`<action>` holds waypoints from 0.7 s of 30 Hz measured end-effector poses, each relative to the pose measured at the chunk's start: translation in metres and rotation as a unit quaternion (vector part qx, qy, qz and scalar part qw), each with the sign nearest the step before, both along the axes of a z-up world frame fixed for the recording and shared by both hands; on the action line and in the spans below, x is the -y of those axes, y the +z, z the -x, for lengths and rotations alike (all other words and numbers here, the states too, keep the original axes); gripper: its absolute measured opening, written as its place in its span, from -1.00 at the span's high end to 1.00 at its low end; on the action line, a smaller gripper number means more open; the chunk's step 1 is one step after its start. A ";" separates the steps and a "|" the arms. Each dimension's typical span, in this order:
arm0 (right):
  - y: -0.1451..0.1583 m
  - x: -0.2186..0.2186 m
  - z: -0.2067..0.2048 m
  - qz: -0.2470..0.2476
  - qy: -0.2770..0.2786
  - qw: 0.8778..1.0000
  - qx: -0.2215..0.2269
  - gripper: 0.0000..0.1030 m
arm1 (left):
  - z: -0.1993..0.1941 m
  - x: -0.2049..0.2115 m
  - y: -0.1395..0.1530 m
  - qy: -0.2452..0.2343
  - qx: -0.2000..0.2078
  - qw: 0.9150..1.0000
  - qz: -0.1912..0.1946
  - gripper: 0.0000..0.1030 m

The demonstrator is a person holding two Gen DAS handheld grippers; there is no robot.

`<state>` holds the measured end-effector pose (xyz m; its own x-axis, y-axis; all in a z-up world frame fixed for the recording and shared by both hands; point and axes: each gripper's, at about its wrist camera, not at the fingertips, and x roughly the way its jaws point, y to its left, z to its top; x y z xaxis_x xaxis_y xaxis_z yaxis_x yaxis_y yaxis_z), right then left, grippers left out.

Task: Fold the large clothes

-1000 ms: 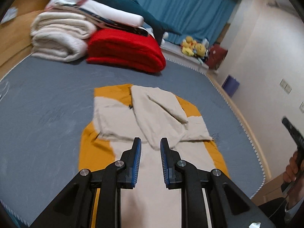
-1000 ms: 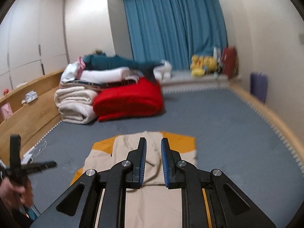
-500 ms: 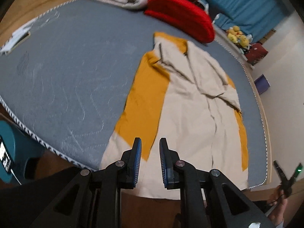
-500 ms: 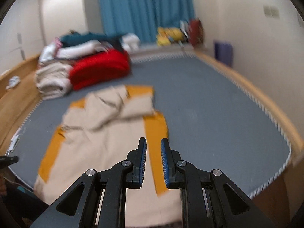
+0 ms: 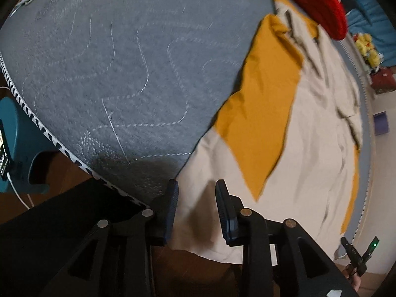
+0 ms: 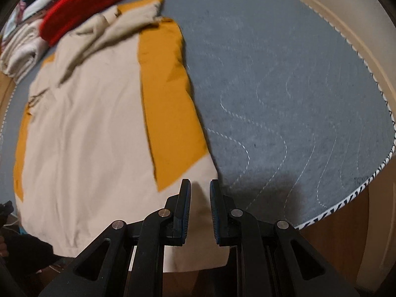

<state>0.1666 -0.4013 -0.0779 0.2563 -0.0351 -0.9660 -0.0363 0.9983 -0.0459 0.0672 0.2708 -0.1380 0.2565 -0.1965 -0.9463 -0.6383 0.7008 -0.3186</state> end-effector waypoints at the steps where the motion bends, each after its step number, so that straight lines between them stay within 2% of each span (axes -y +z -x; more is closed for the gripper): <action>1: -0.004 0.003 0.000 0.002 -0.003 1.000 -0.006 0.66 | -0.001 0.001 -0.003 -0.003 -0.007 1.000 -0.004 0.45; 3: -0.010 0.008 -0.001 0.003 -0.013 1.000 -0.022 0.61 | -0.004 0.000 -0.008 -0.008 -0.017 1.000 -0.013 0.41; 7: -0.020 0.015 -0.004 0.001 -0.037 0.998 -0.043 0.37 | -0.011 0.006 -0.013 -0.032 -0.029 0.998 -0.035 0.38; 10: -0.025 0.018 -0.006 -0.003 -0.047 0.998 -0.053 0.29 | -0.015 0.014 -0.013 -0.057 -0.033 0.996 -0.060 0.37; 14: -0.028 0.017 -0.006 0.000 -0.042 0.998 -0.056 0.24 | -0.019 0.018 -0.013 -0.065 -0.032 0.995 -0.069 0.37; 16: -0.029 0.013 -0.007 0.006 -0.036 0.998 -0.056 0.24 | -0.020 0.020 -0.013 -0.072 -0.033 0.994 -0.076 0.42; 17: -0.030 0.010 -0.008 0.008 -0.033 0.998 -0.057 0.25 | -0.020 0.022 -0.012 -0.079 -0.033 0.993 -0.082 0.63; 18: -0.029 0.008 -0.007 0.010 -0.028 0.998 -0.057 0.29 | -0.021 0.024 -0.011 -0.088 -0.032 0.992 -0.085 0.87; 20: -0.029 -0.001 -0.008 0.002 -0.017 0.998 -0.056 0.82 | -0.023 0.027 -0.007 -0.088 -0.015 0.993 -0.073 0.94; 21: -0.025 -0.004 -0.007 -0.001 -0.009 0.999 -0.049 0.90 | -0.020 0.027 0.000 -0.084 -0.003 0.994 -0.069 0.94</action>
<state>0.1735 -0.3974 -0.1034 0.1592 -0.0380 -0.9865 -0.0217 0.9989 -0.0420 0.0868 0.2441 -0.1377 0.2257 -0.1046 -0.9686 -0.5107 0.8339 -0.2091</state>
